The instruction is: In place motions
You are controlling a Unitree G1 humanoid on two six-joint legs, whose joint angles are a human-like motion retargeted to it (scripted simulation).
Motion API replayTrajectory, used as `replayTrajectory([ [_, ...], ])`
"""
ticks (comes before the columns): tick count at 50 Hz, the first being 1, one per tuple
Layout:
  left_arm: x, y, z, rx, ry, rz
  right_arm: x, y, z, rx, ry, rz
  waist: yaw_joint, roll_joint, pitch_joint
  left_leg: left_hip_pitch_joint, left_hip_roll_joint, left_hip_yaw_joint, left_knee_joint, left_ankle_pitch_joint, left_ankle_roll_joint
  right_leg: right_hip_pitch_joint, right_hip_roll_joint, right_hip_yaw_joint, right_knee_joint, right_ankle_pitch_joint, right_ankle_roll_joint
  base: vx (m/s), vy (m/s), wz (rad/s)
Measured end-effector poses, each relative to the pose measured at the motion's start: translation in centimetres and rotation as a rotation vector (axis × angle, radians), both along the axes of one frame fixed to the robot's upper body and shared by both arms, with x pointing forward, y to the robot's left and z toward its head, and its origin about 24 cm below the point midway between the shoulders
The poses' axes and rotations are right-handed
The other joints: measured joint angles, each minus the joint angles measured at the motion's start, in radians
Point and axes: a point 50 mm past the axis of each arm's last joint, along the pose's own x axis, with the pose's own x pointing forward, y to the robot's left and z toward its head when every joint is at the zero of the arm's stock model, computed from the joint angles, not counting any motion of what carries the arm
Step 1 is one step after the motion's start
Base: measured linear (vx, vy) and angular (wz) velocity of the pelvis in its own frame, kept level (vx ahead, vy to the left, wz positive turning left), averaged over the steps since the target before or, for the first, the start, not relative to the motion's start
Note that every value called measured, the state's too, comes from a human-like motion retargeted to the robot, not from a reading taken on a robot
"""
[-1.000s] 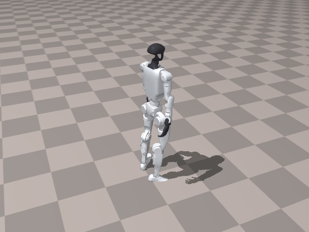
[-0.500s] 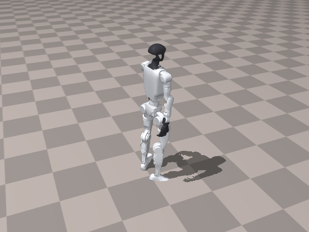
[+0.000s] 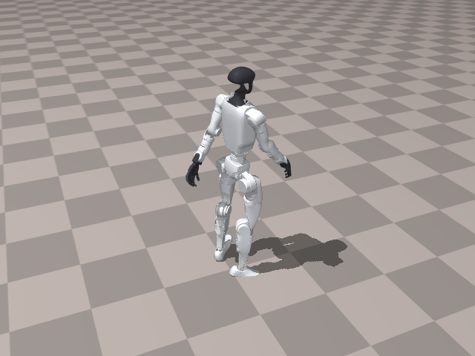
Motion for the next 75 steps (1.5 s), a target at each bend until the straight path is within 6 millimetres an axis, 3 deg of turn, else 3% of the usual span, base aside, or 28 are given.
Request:
replayTrajectory([
  [3,7.2,1.1,-3.0,-0.058,-0.188,-0.143,-7.8,-3.2,-4.3,-0.069,0.273,-0.215,-0.006,-0.013,-0.003,-0.005,-0.004,-0.004,-0.001,-0.001,0.005,0.016,-0.005,-0.032,-0.011,0.004,0.003,0.01,-0.03,0.13],
  [6,15.7,2.3,-4.8,-0.113,-0.394,-0.324,-18.2,-5.9,-6.5,-0.101,0.648,-0.502,-0.010,-0.019,-0.005,-0.010,-0.001,-0.008,0.004,-0.003,0.009,0.035,-0.005,-0.055,-0.021,0.007,0.009,0.01,-0.01,0.06],
  [9,25.2,2.2,-4.9,-0.149,-0.649,-0.481,-28.3,-7.3,-5.6,-0.099,1.009,-0.826,-0.006,-0.019,0.000,-0.020,0.003,-0.013,0.011,-0.006,0.012,0.045,-0.001,-0.066,-0.028,0.009,0.013,0.00,0.00,0.00],
  [13,36.7,0.1,-2.1,-0.172,-1.043,-0.615,-39.1,-8.1,-2.1,-0.179,1.253,-1.227,0.018,-0.015,-0.003,-0.038,0.003,-0.026,0.017,-0.011,0.011,0.040,0.000,-0.073,-0.034,0.012,0.011,0.00,0.00,0.00],
  [15,40.9,-1.3,0.0,-0.165,-1.221,-0.665,-43.3,-8.0,0.0,-0.256,1.299,-1.357,0.042,-0.019,-0.007,-0.044,-0.001,-0.029,0.019,-0.012,0.009,0.032,-0.004,-0.075,-0.034,0.015,0.007,0.00,0.00,0.00],
  [17,43.9,-2.2,2.1,-0.138,-1.374,-0.705,-46.2,-7.7,1.8,-0.328,1.359,-1.426,0.066,-0.020,-0.005,-0.045,0.001,-0.026,0.021,-0.013,0.007,0.028,-0.003,-0.070,-0.034,0.018,0.005,0.02,-0.03,-0.22],
  [21,47.0,-2.5,5.2,-0.082,-1.583,-0.769,-48.4,-7.2,3.5,-0.431,1.452,-1.438,0.091,-0.015,0.002,-0.042,0.006,-0.018,0.022,-0.014,0.005,0.027,0.001,-0.066,-0.033,0.021,0.002,0.00,-0.02,-0.10],
  [23,47.0,-2.3,5.4,-0.080,-1.614,-0.794,-47.6,-7.4,2.8,-0.426,1.430,-1.395,0.092,-0.009,0.004,-0.040,0.007,-0.017,0.021,-0.014,0.007,0.028,0.003,-0.065,-0.033,0.021,0.001,0.00,0.00,0.00],
  [25,46.0,-1.8,4.7,-0.098,-1.586,-0.809,-45.4,-7.8,1.3,-0.382,1.374,-1.320,0.087,-0.002,0.009,-0.035,0.009,-0.017,0.021,-0.014,0.009,0.035,0.005,-0.065,-0.033,0.021,0.002,-0.01,0.03,0.06],
  [28,42.4,-1.2,1.7,-0.148,-1.423,-0.811,-40.5,-8.1,-1.5,-0.309,1.270,-1.160,0.082,0.000,0.014,-0.029,0.002,-0.027,0.020,-0.012,0.011,0.045,-0.002,-0.076,-0.033,0.018,0.002,-0.03,0.08,0.23],
  [30,38.6,-0.7,-0.9,-0.179,-1.258,-0.800,-36.3,-8.2,-3.3,-0.274,1.187,-1.019,0.087,0.000,0.017,-0.023,-0.002,-0.034,0.019,-0.010,0.013,0.054,-0.005,-0.082,-0.032,0.016,0.002,-0.01,0.06,0.28],
  [33,30.4,0.6,-4.3,-0.166,-0.933,-0.736,-28.6,-7.7,-5.4,-0.216,1.023,-0.764,0.097,-0.008,0.004,-0.020,-0.009,-0.045,0.017,-0.007,0.015,0.056,-0.011,-0.090,-0.030,0.011,0.003,0.01,0.04,0.35],
  [36,20.5,2.1,-5.3,-0.091,-0.564,-0.573,-19.0,-6.5,-6.3,-0.151,0.789,-0.499,0.097,-0.013,-0.008,-0.025,-0.010,-0.050,0.016,-0.005,0.014,0.048,-0.011,-0.089,-0.026,0.007,0.004,0.00,-0.02,0.26],
  [40,8.0,2.2,-3.2,-0.014,-0.198,-0.202,-6.3,-2.6,-4.0,-0.067,0.405,-0.228,0.072,-0.012,-0.013,-0.029,-0.007,-0.048,0.016,-0.001,0.008,0.032,-0.010,-0.078,-0.017,0.002,0.004,0.00,-0.01,0.05],
  [43,1.0,1.6,-0.5,0.027,-0.055,0.034,0.5,1.0,-0.4,0.029,0.140,-0.106,0.064,-0.001,-0.016,-0.026,0.005,-0.028,0.014,0.001,0.005,0.015,0.001,-0.046,-0.011,0.001,0.002,0.02,-0.02,-0.35],
  [45,-2.7,1.2,1.6,0.069,0.033,0.120,3.6,3.3,2.2,0.102,-0.005,-0.050,0.061,0.009,-0.019,-0.024,0.014,-0.014,0.012,0.001,0.003,0.004,0.011,-0.024,-0.008,0.002,0.001,0.02,0.00,-0.47],
  [48,-6.6,0.6,4.3,0.137,0.177,0.156,5.8,5.6,5.1,0.192,-0.170,0.021,0.058,0.012,-0.018,-0.015,0.020,0.001,0.011,0.003,0.000,-0.002,0.018,-0.004,-0.005,0.004,-0.001,0.03,-0.01,-0.35],
  [50,-8.0,0.3,5.5,0.174,0.246,0.160,6.2,6.3,6.1,0.212,-0.247,0.069,0.055,0.010,-0.020,-0.011,0.022,0.008,0.010,0.002,-0.002,-0.004,0.021,0.003,-0.004,0.005,-0.002,0.03,-0.02,-0.22],
  [53,-7.7,-0.2,5.2,0.174,0.248,0.162,5.2,6.0,5.1,0.141,-0.254,0.114,0.049,0.009,-0.022,-0.006,0.024,0.016,0.010,0.002,-0.003,-0.005,0.024,0.010,-0.004,0.008,-0.004,0.02,-0.01,-0.21],
  [55,-6.0,-0.5,3.8,0.140,0.192,0.158,3.4,5.0,3.2,0.064,-0.186,0.134,0.043,0.009,-0.021,-0.003,0.023,0.021,0.010,0.000,-0.003,-0.004,0.024,0.013,-0.006,0.010,-0.005,0.00,0.01,-0.10],
  [58,-0.9,-0.2,0.5,0.076,0.041,0.128,-1.5,1.9,-1.0,-0.064,0.039,0.121,0.041,0.004,-0.019,-0.002,0.018,0.019,0.011,-0.003,-0.001,0.005,0.020,0.001,-0.011,0.015,-0.005,0.00,0.00,0.00],
  [60,4.0,0.3,-1.8,0.041,-0.089,0.095,-6.5,-1.0,-3.8,-0.153,0.246,0.065,0.043,-0.005,-0.018,-0.005,0.014,0.011,0.013,-0.005,0.002,0.016,0.013,-0.020,-0.017,0.018,-0.002,-0.03,0.01,0.27],
  [63,12.7,1.3,-4.4,-0.012,-0.331,0.006,-16.6,-5.2,-6.5,-0.265,0.607,-0.113,0.045,-0.019,-0.022,-0.022,0.011,-0.011,0.017,-0.009,0.010,0.034,0.005,-0.062,-0.026,0.020,0.006,-0.01,-0.02,0.51],
  [65,18.8,1.5,-5.1,-0.062,-0.502,-0.071,-23.9,-7.3,-6.3,-0.321,0.873,-0.266,0.043,-0.024,-0.028,-0.037,0.011,-0.027,0.022,-0.011,0.016,0.044,0.003,-0.083,-0.031,0.018,0.010,0.00,-0.01,0.58],
  [67,25.1,1.1,-5.0,-0.115,-0.682,-0.159,-30.7,-8.6,-4.8,-0.360,1.127,-0.439,0.041,-0.026,-0.028,-0.053,0.012,-0.042,0.028,-0.012,0.021,0.051,0.003,-0.099,-0.036,0.017,0.014,-0.01,-0.01,0.48],
  [70,34.1,-0.3,-3.1,-0.185,-0.990,-0.295,-38.9,-9.5,-1.6,-0.394,1.388,-0.712,0.039,-0.028,-0.019,-0.070,0.008,-0.063,0.034,-0.016,0.025,0.057,-0.001,-0.118,-0.040,0.015,0.016,-0.03,0.01,0.30],
  [72,39.0,-1.1,-0.9,-0.202,-1.195,-0.371,-42.4,-9.5,0.2,-0.410,1.450,-0.871,0.042,-0.030,-0.019,-0.082,0.003,-0.075,0.038,-0.017,0.025,0.051,-0.004,-0.123,-0.040,0.014,0.015,0.00,0.00,0.00],
  [75,44.0,-2.0,2.4,-0.189,-1.441,-0.418,-45.7,-9.3,2.0,-0.430,1.457,-1.031,0.051,-0.031,-0.012,-0.084,0.001,-0.080,0.041,-0.019,0.023,0.050,-0.006,-0.122,-0.039,0.014,0.013,-0.01,-0.01,-0.07],
])
